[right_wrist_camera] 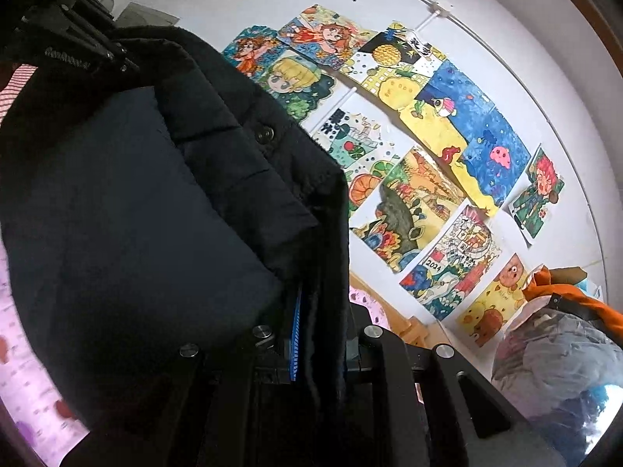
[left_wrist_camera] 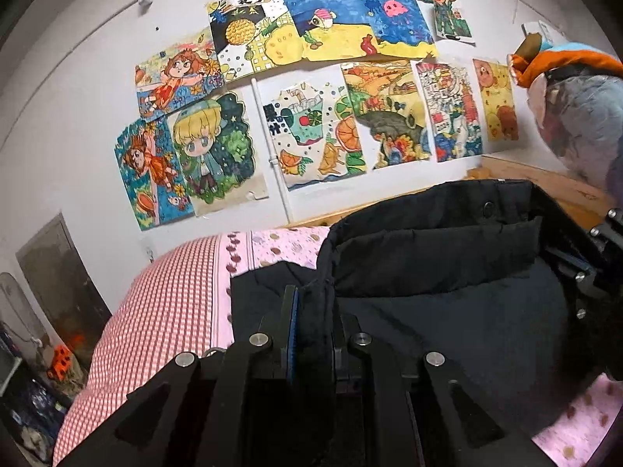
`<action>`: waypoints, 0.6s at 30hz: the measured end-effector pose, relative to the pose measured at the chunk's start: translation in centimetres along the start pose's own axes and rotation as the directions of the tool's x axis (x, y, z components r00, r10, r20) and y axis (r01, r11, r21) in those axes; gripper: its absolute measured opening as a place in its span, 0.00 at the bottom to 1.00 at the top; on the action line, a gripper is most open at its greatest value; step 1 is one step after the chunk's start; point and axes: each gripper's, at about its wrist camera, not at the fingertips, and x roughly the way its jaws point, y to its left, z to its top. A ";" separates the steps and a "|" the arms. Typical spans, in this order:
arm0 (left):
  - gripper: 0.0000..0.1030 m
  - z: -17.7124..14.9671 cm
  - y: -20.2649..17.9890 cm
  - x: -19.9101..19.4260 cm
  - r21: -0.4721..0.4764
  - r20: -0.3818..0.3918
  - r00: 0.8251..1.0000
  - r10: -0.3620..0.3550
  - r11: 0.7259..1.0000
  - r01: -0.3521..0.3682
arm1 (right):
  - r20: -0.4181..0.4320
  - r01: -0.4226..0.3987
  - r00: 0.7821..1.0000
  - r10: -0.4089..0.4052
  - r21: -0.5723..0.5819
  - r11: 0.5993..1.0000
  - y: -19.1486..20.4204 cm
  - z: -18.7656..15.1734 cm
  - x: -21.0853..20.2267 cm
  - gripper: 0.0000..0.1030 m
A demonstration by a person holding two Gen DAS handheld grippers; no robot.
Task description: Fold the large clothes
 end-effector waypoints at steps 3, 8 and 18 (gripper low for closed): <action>0.11 0.6 0.3 1.7 -0.038 -0.005 1.000 0.017 0.999 -0.017 | 0.010 0.013 1.000 -0.013 0.015 1.000 -0.3 0.5 2.2 0.12; 0.11 1.3 0.9 4.5 -0.075 -0.013 0.998 0.061 0.995 -0.062 | 0.026 0.034 0.999 -0.035 0.021 0.999 -0.2 1.7 5.3 0.12; 0.11 1.5 1.0 10.3 -0.052 -0.020 0.992 0.123 0.991 -0.124 | 0.034 0.081 0.996 -0.079 -0.060 0.995 2.4 2.0 11.2 0.12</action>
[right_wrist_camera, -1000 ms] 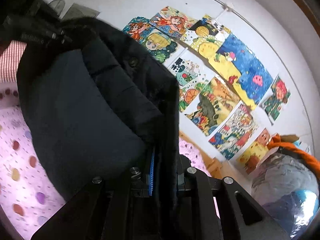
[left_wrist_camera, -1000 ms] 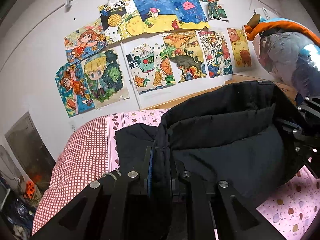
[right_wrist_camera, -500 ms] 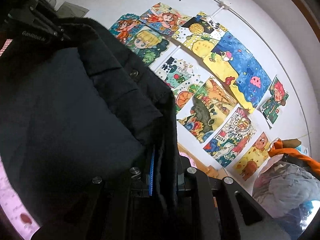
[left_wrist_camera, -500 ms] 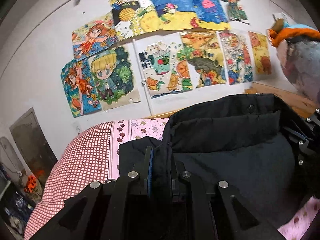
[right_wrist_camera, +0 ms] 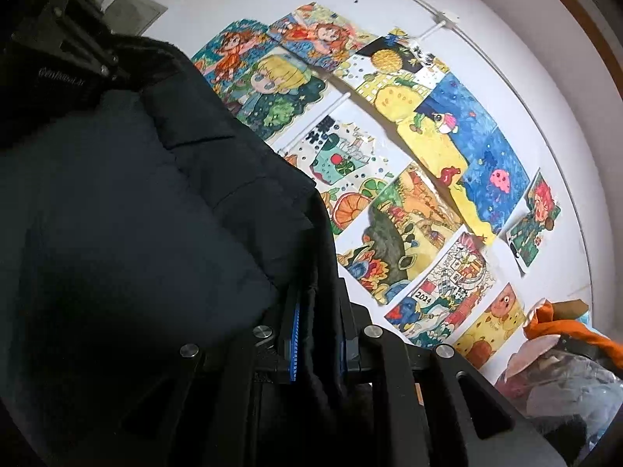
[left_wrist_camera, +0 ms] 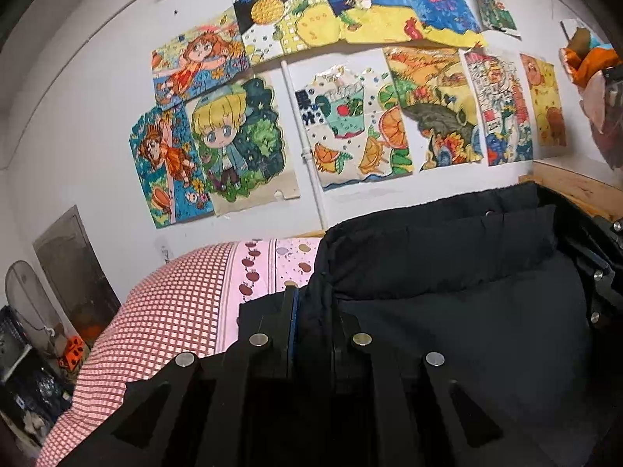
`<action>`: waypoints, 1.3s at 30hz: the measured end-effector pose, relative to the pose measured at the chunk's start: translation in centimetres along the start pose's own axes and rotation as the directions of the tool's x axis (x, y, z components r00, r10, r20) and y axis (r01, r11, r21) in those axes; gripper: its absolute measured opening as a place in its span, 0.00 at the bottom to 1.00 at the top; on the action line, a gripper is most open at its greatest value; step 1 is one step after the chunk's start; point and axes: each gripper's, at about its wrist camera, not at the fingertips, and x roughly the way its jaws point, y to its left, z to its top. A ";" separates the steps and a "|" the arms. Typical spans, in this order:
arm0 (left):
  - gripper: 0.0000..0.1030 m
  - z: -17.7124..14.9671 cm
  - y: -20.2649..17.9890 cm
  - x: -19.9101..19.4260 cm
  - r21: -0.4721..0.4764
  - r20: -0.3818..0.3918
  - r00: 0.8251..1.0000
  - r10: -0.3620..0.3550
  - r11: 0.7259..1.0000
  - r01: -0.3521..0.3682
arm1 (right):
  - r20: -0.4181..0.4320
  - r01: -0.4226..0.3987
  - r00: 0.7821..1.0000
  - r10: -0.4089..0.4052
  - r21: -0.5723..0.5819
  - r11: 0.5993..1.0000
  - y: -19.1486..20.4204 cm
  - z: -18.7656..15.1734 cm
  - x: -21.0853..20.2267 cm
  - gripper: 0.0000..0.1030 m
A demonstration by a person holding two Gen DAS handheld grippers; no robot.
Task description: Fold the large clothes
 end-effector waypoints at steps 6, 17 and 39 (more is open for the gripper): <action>0.11 -1.6 -0.5 3.3 -0.014 -0.059 0.998 0.003 1.000 -0.004 | -0.057 -0.040 0.998 0.039 -0.013 0.999 1.8 -0.9 3.2 0.18; 0.25 -3.0 -0.1 4.5 -0.044 -0.097 0.995 -0.005 0.999 0.001 | -0.032 0.029 0.999 -0.027 0.059 0.998 0.4 -2.2 3.2 0.74; 0.99 -7.4 1.1 -4.2 -0.161 -0.113 0.911 -0.397 0.912 0.378 | -0.075 -0.439 0.800 0.595 0.603 0.667 -6.0 -13.4 -2.0 0.86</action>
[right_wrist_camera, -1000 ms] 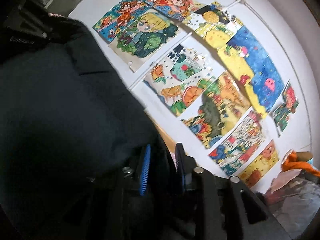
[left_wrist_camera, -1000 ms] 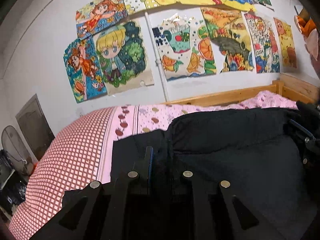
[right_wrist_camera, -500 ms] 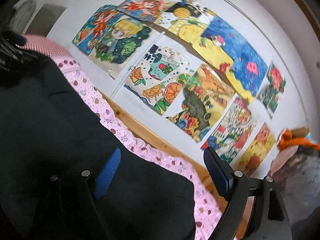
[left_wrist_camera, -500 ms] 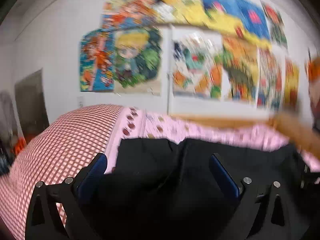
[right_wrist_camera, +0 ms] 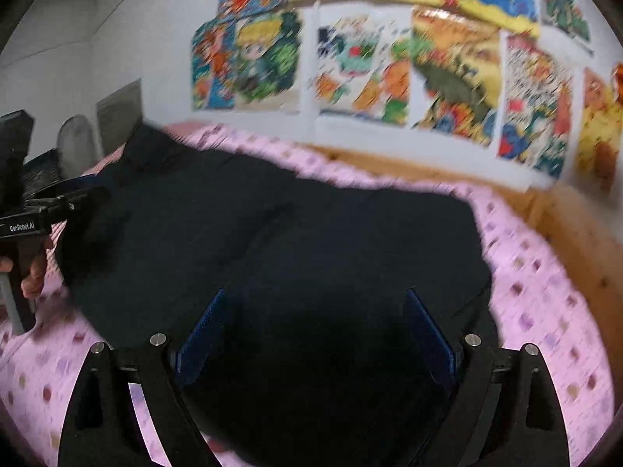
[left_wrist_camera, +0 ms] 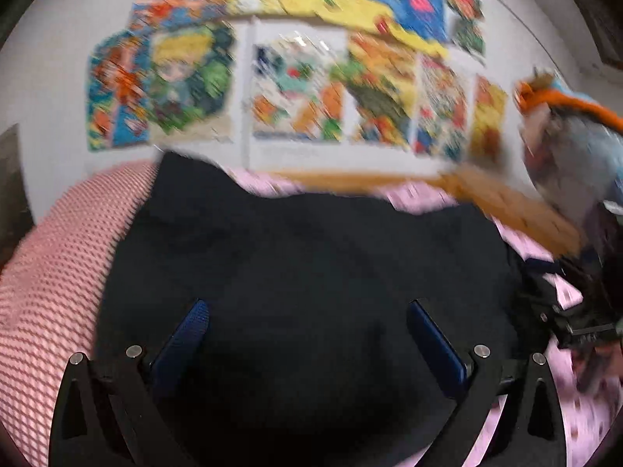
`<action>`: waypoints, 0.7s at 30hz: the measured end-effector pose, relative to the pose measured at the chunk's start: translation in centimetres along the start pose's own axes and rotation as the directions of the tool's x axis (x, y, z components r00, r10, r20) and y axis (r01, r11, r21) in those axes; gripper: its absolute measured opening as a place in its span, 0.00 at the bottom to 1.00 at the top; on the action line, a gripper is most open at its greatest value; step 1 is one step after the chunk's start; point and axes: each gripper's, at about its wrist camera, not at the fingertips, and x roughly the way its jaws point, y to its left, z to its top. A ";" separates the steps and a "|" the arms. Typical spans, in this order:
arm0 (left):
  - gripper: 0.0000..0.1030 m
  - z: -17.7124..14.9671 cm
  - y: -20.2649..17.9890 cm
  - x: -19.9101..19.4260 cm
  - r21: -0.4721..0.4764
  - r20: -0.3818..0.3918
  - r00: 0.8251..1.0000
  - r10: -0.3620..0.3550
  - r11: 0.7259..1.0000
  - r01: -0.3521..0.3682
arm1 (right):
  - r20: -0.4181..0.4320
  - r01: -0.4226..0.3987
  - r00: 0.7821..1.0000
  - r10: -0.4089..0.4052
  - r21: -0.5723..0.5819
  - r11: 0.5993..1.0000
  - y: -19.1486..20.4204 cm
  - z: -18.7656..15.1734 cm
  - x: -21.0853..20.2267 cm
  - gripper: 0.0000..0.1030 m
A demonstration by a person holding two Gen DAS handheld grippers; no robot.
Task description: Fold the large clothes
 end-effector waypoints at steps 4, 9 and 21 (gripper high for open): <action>0.99 -1.1 -1.4 1.4 0.062 -0.056 0.998 0.024 0.998 -0.021 | -0.037 -0.017 0.999 0.017 0.000 1.000 0.4 -0.9 1.2 0.86; 1.00 -0.7 -2.1 3.0 0.118 -0.051 0.993 0.110 0.988 -0.103 | -0.053 0.001 0.999 0.000 0.015 1.000 0.7 -0.2 3.2 0.86; 1.00 1.7 0.4 7.9 0.032 -0.080 0.976 0.201 0.979 -0.199 | -0.061 0.147 0.987 -0.145 0.027 0.989 1.6 3.7 7.5 0.86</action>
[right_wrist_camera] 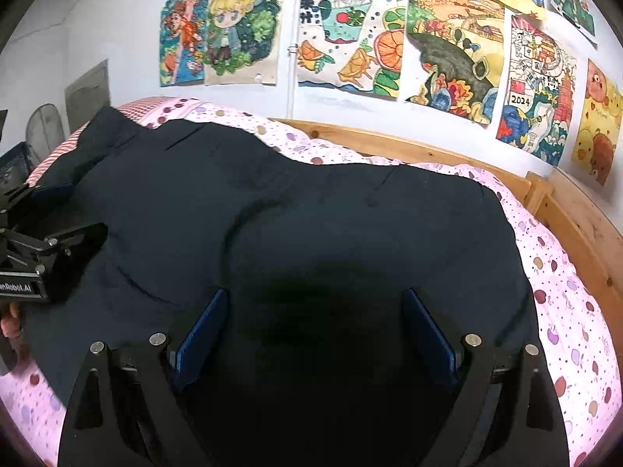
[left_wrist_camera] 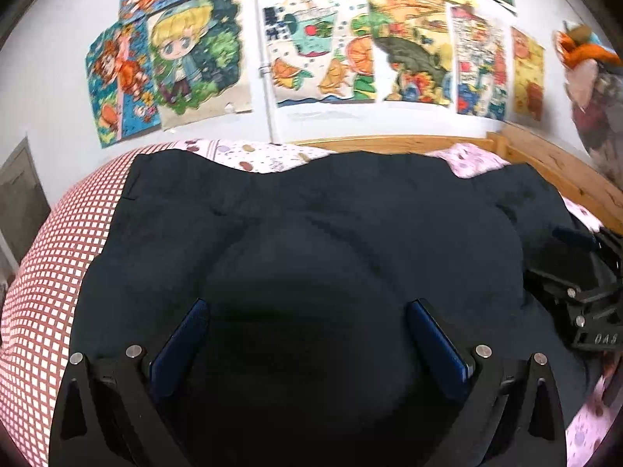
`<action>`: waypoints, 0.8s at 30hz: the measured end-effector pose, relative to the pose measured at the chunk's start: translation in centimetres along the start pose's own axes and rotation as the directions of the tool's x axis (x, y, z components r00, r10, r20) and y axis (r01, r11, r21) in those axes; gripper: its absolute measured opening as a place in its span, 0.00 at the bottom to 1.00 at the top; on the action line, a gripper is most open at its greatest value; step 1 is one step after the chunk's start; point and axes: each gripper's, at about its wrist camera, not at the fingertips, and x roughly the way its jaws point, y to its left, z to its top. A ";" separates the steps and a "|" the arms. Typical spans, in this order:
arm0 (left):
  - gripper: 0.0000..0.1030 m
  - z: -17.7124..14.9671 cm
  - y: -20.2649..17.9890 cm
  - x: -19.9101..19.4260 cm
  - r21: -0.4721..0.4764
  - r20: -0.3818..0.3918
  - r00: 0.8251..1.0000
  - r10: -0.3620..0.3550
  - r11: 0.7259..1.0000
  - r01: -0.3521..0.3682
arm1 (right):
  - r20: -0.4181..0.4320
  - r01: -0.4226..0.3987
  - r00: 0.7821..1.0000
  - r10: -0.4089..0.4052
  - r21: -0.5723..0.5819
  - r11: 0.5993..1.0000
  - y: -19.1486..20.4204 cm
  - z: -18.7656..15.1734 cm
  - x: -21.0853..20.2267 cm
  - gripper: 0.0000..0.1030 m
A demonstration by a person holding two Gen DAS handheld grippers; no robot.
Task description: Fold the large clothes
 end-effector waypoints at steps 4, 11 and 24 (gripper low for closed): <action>1.00 1.0 1.5 1.5 -0.049 -0.009 1.000 -0.002 0.999 0.002 | -0.005 0.017 1.000 -0.017 0.014 1.000 -0.3 0.6 1.0 0.86; 1.00 2.3 3.5 4.5 -0.127 -0.060 0.998 0.032 0.991 -0.039 | -0.045 0.069 0.997 -0.066 0.082 0.994 -2.1 1.9 3.7 0.86; 1.00 2.3 4.6 8.8 -0.188 -0.120 0.992 -0.036 0.982 0.013 | -0.117 0.028 0.993 -0.005 0.197 0.980 -3.9 1.2 9.1 0.98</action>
